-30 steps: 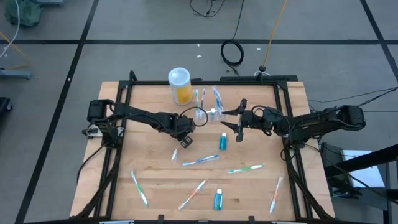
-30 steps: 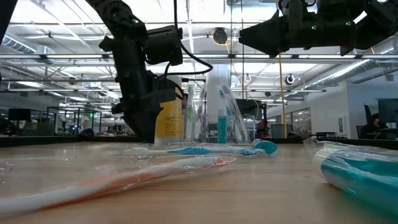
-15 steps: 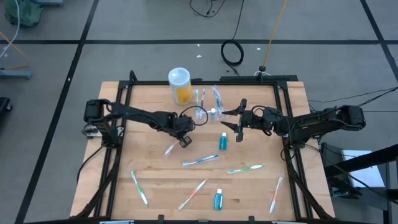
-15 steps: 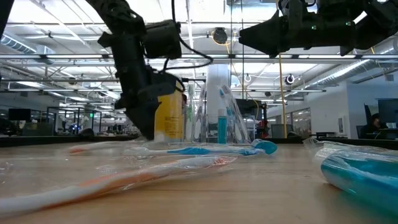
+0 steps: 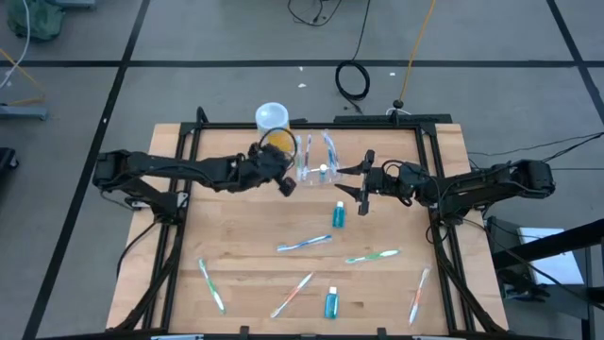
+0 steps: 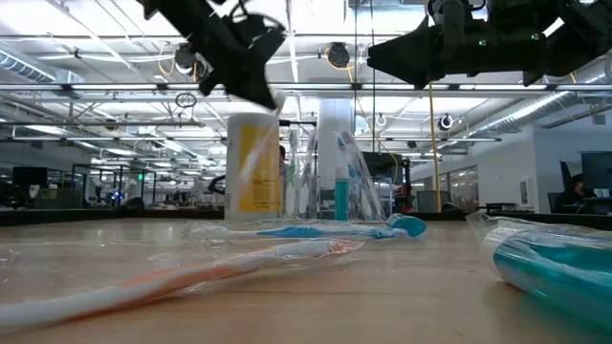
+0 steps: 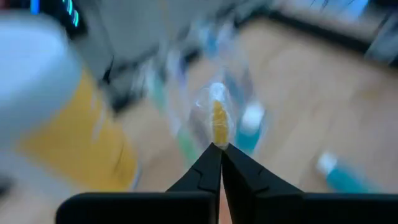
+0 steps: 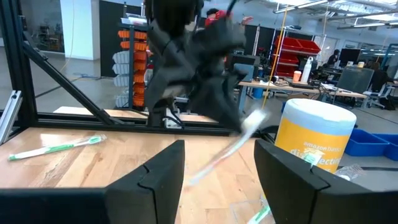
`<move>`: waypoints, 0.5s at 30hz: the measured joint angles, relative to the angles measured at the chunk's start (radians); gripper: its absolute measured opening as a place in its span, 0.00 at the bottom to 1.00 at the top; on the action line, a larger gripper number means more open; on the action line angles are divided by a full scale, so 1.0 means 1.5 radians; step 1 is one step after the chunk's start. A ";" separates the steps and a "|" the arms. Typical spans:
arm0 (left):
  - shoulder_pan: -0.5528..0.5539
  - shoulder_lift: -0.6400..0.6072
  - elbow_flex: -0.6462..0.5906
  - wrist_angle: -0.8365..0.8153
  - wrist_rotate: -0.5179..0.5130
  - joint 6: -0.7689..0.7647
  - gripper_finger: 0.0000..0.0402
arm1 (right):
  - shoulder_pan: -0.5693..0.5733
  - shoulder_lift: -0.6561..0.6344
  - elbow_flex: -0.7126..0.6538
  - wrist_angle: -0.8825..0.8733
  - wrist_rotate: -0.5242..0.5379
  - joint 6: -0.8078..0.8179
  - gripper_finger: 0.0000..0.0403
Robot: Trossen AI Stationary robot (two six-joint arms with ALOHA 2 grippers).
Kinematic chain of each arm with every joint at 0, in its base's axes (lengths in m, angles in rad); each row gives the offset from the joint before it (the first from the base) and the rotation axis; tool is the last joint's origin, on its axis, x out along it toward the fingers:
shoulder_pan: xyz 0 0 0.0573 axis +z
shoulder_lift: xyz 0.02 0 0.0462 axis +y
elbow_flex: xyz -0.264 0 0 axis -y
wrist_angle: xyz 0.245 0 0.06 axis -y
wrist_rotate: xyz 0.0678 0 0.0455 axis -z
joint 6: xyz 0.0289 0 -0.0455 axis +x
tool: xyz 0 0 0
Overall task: Pick & Place toothbrushing station
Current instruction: Put the top orange toothbrush into the transparent organizer
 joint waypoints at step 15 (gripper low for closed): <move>0.023 0.014 0.000 0.215 -0.092 0.150 0.03 | 0.000 0.000 0.000 -0.001 0.000 0.000 0.46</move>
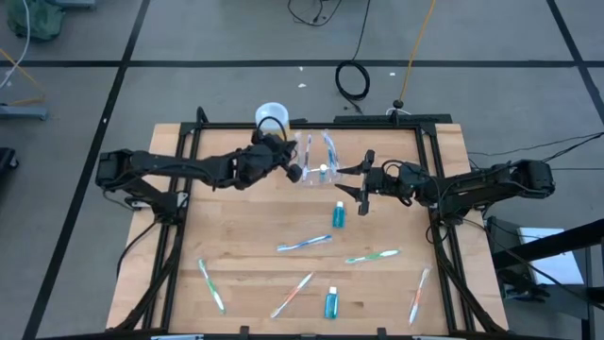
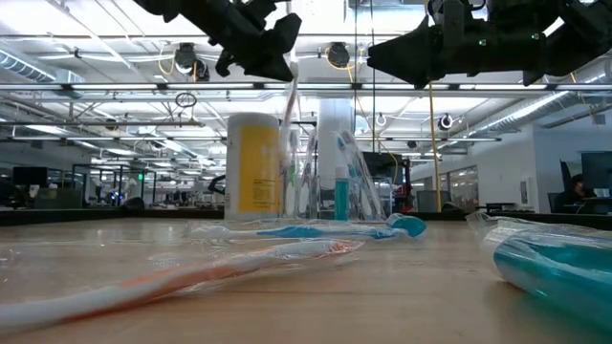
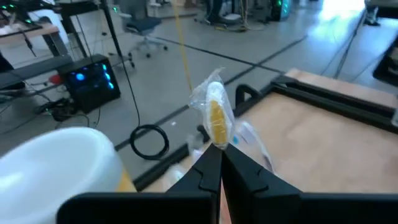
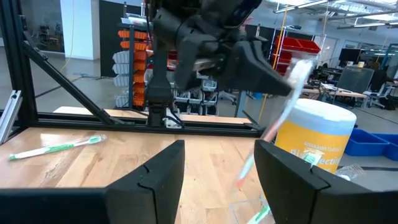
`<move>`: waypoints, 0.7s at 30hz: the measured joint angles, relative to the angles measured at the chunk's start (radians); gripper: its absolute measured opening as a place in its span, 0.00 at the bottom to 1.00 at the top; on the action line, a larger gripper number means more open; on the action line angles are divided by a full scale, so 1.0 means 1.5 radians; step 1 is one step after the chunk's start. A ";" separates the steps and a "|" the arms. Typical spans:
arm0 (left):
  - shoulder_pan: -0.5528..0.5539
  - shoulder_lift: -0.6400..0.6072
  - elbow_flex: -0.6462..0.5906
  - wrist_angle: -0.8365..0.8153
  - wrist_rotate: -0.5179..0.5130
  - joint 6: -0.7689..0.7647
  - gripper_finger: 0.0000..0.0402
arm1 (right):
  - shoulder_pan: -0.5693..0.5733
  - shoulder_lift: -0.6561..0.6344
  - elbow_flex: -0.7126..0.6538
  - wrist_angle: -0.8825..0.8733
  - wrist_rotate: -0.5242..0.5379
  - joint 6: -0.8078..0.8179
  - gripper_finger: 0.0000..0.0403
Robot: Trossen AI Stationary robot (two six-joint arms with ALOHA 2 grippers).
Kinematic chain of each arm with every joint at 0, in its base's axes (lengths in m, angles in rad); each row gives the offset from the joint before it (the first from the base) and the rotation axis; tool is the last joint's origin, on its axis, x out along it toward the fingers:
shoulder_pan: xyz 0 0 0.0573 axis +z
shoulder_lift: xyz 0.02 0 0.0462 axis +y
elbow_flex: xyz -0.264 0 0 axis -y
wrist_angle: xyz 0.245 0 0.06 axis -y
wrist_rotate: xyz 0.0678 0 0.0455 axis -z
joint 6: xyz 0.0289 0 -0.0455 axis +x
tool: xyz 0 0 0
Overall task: Pick & Place toothbrushing station
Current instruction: Put the top orange toothbrush into the transparent organizer
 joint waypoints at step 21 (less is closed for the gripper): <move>0.046 0.109 0.000 0.048 0.015 -0.006 0.01 | 0.000 0.000 0.000 0.001 0.000 0.000 0.46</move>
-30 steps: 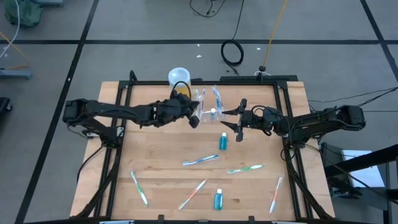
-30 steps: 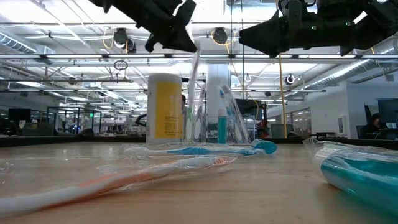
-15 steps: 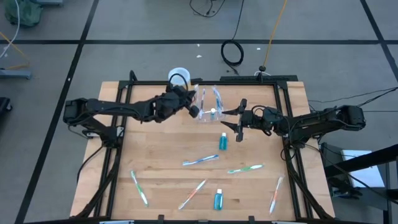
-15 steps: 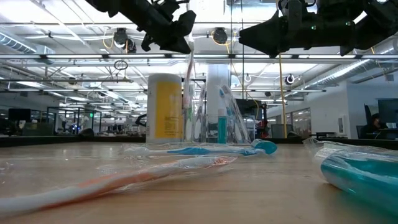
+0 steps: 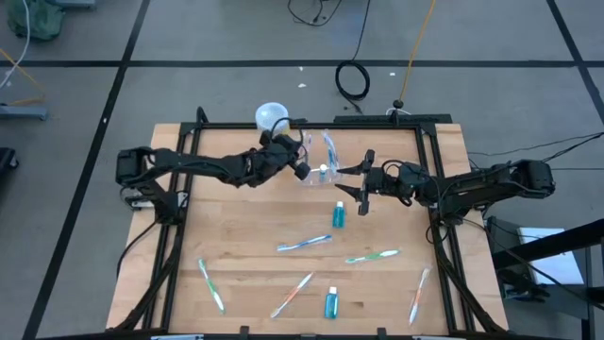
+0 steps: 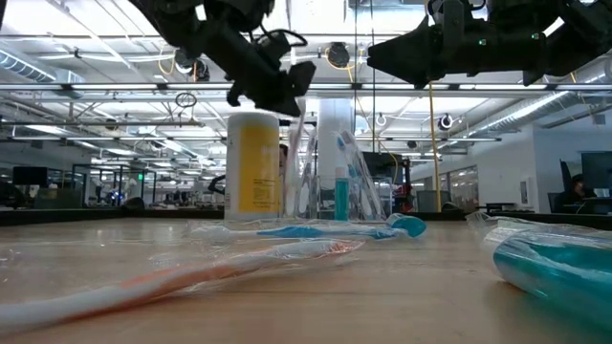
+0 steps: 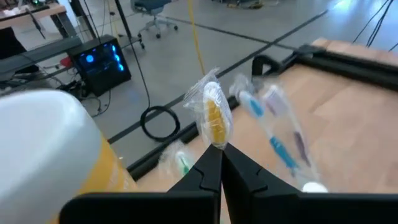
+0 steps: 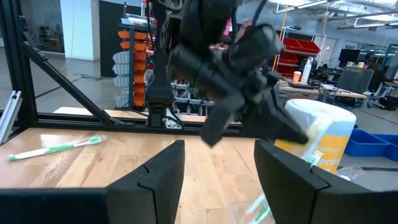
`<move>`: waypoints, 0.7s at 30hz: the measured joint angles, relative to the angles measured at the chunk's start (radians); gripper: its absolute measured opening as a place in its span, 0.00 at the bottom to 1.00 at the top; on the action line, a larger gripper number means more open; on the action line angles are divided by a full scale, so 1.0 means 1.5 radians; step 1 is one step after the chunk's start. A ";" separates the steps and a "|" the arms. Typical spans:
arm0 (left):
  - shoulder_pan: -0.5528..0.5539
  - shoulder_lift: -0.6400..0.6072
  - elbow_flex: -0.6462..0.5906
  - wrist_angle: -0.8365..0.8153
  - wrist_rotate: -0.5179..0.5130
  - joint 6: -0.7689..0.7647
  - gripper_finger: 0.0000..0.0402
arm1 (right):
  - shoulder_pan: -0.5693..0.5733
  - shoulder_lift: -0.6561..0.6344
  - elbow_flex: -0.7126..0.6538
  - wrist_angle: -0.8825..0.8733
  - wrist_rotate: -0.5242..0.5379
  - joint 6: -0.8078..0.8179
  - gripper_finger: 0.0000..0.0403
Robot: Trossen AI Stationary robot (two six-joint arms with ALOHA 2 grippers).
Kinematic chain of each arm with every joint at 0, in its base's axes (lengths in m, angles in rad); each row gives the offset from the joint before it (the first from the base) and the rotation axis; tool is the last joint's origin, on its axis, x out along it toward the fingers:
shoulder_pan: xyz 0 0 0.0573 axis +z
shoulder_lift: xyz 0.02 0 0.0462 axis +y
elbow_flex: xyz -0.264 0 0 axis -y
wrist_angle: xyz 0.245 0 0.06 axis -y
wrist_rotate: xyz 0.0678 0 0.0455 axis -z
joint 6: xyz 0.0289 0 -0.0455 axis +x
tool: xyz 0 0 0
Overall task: Pick & Place toothbrushing station
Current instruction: Put the top orange toothbrush into the transparent organizer
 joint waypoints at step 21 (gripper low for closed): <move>-0.001 0.014 0.000 -0.183 -0.002 -0.014 0.08 | 0.000 0.000 0.000 -0.005 0.000 -0.005 0.46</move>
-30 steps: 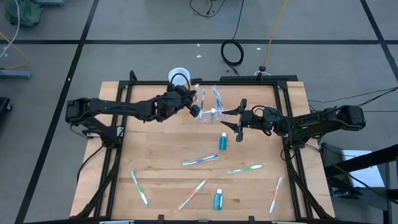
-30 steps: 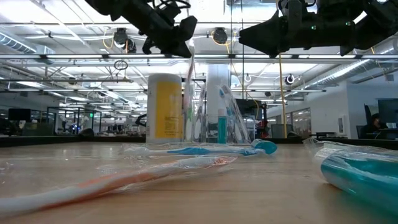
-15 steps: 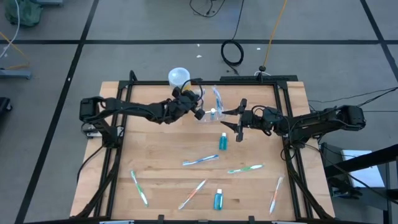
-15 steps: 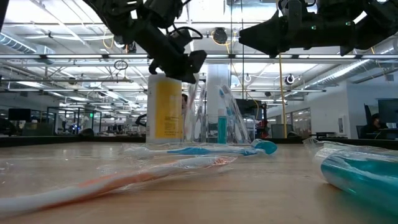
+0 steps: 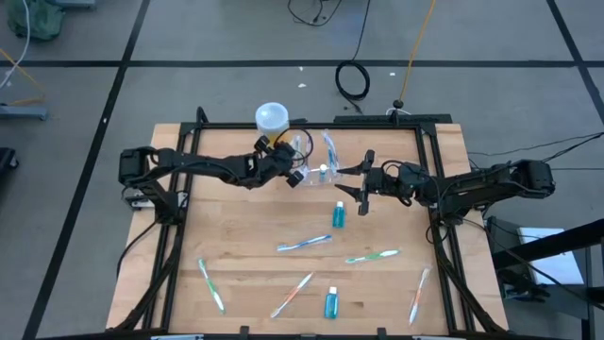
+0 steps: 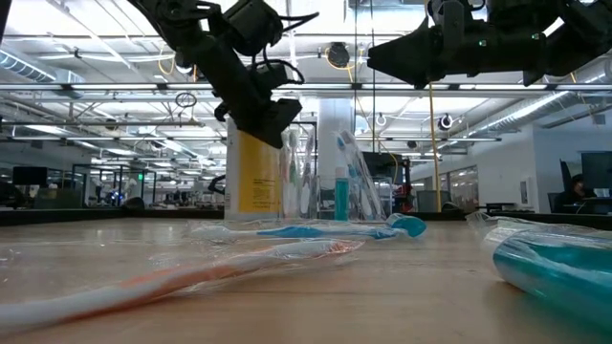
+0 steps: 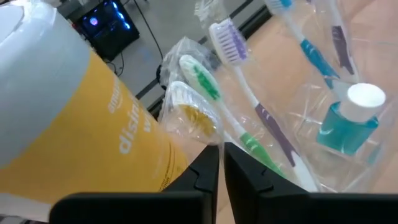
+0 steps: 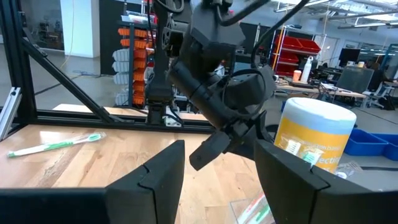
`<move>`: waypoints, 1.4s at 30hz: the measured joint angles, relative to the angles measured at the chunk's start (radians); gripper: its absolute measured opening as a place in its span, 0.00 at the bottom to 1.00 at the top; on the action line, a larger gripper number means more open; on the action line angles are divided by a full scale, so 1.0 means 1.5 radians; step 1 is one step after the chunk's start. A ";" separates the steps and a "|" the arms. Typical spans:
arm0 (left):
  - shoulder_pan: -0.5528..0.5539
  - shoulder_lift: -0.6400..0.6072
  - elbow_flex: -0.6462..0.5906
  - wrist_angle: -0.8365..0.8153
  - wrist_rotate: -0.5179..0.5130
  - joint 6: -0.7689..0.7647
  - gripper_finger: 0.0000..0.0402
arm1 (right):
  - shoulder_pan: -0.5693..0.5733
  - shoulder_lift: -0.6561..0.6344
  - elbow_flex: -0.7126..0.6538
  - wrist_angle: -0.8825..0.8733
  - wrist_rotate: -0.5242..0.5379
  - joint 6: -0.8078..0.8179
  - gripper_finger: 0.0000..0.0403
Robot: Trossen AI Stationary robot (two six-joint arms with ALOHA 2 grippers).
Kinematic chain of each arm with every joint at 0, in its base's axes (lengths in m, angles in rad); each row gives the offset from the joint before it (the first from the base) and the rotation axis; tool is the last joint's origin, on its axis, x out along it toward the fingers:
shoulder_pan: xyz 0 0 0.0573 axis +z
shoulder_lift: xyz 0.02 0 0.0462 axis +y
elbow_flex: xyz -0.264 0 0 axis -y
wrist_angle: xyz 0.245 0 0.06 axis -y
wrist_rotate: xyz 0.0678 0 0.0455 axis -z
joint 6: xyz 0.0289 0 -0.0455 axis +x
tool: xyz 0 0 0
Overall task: Pick & Place toothbrushing station
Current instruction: Put the top orange toothbrush into the transparent organizer, then put the top mouthwash into the transparent organizer
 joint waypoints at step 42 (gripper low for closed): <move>-0.020 -0.134 0.000 -0.192 0.118 0.003 0.40 | -0.001 0.000 0.000 -0.030 0.001 0.005 0.46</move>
